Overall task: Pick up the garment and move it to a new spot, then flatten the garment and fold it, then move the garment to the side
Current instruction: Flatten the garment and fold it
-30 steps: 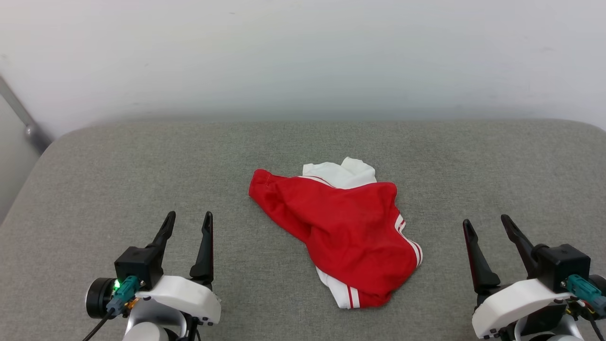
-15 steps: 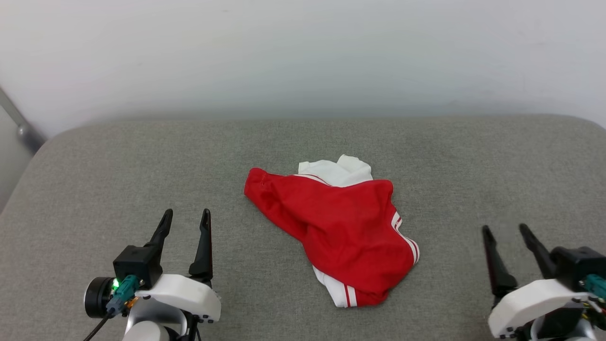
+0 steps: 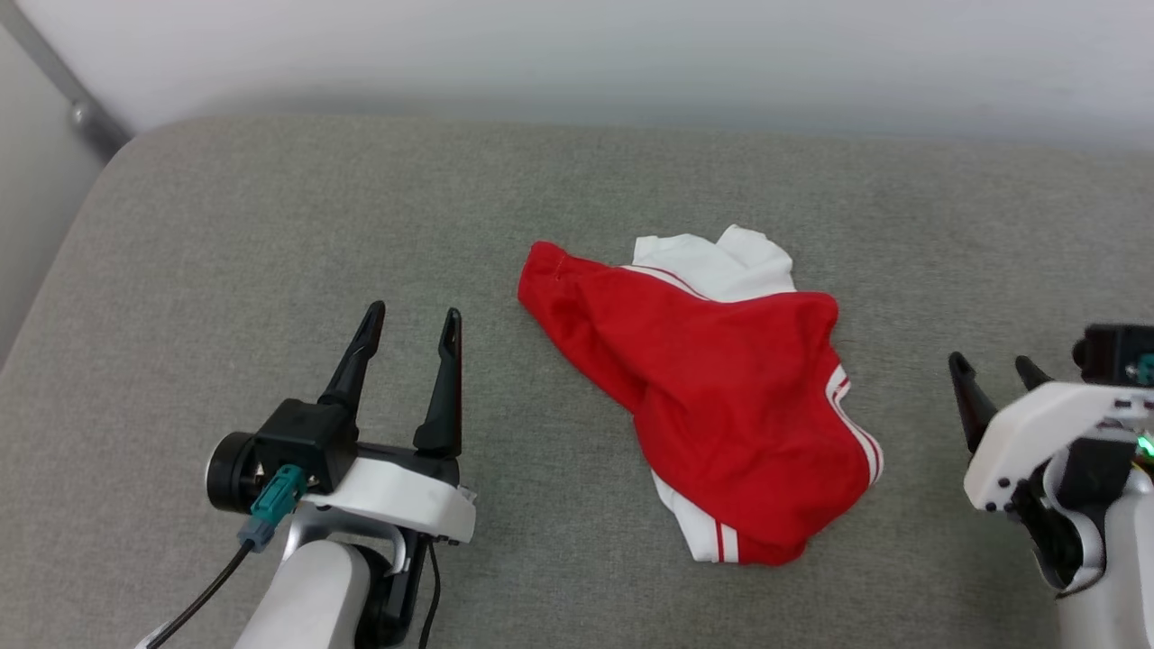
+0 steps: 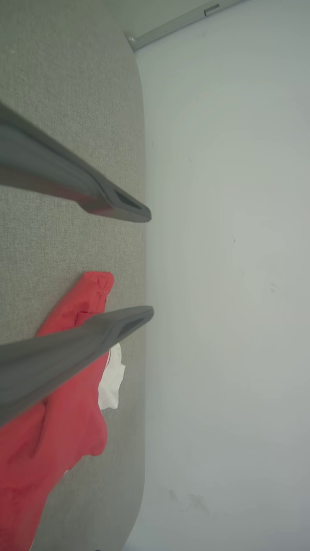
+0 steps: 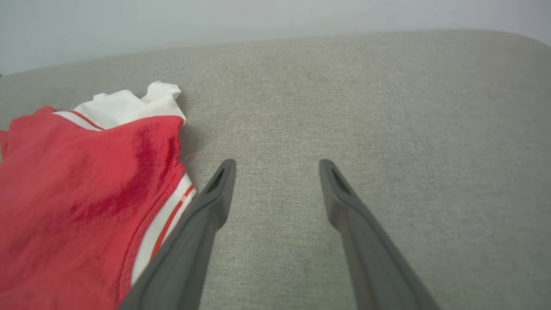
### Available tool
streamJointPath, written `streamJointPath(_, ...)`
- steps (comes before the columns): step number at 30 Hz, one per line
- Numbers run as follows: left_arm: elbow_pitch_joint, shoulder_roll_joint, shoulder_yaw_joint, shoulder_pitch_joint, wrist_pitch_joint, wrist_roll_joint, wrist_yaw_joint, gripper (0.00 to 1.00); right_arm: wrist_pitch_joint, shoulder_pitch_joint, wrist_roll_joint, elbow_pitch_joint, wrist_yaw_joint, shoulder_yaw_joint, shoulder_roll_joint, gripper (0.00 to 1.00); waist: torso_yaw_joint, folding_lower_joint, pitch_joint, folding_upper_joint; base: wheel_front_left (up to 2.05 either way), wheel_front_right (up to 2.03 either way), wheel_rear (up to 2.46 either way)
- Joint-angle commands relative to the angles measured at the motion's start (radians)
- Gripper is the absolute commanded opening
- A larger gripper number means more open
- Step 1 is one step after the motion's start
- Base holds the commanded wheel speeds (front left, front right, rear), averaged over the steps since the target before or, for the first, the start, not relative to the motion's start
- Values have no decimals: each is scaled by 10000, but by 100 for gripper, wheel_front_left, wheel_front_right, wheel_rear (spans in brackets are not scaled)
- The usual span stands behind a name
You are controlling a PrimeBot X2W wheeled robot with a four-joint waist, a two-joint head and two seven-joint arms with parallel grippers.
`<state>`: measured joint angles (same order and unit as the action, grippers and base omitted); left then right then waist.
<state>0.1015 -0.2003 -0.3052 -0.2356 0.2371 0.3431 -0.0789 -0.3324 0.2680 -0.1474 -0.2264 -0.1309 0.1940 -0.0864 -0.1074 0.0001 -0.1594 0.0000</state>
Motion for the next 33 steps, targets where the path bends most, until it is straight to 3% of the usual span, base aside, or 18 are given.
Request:
streamJointPath(1,-32,82,-30,-164,73,-74,50,100,-416,323,-126,-127,3,-208,-148,100,-450,-1,-483,0,0,0,0)
streamJointPath(8,65,381,-156,-621,230,-143,202,100,-3129,1838,-958,-856,3,-1599,-979,100,-1009,-1,-1101,0,0,0,0)
streamJointPath(14,214,608,-163,-991,274,-166,413,100,-4449,2522,-1410,-1580,3,-2355,-1510,100,-1351,-1,-1545,0,0,0,0)
streamJointPath(19,350,752,-60,-1136,297,-236,508,100,-5308,2437,-1761,-2568,8,-2654,-1513,100,-1446,-1,-1667,0,0,0,0)
streamJointPath(20,353,774,-24,-1140,299,-246,528,100,-5458,2428,-1889,-2719,8,-2669,-1471,93,-1449,-1,-1667,0,0,0,0)
streamJointPath(21,364,795,16,-1128,300,-279,560,100,-5568,2401,-1968,-2808,6,-2729,-1444,43,-1444,-1,-1657,0,0,0,0)
streamJointPath(23,392,832,83,-1051,301,-334,593,100,-5489,2460,-2103,-2772,5,-2841,-1441,0,-1402,-1,-1586,0,0,0,0)
streamJointPath(33,558,652,515,-358,292,-577,524,100,-4339,2573,-1906,-1115,3,-2916,-1871,0,-736,-1,-592,0,0,0,0)
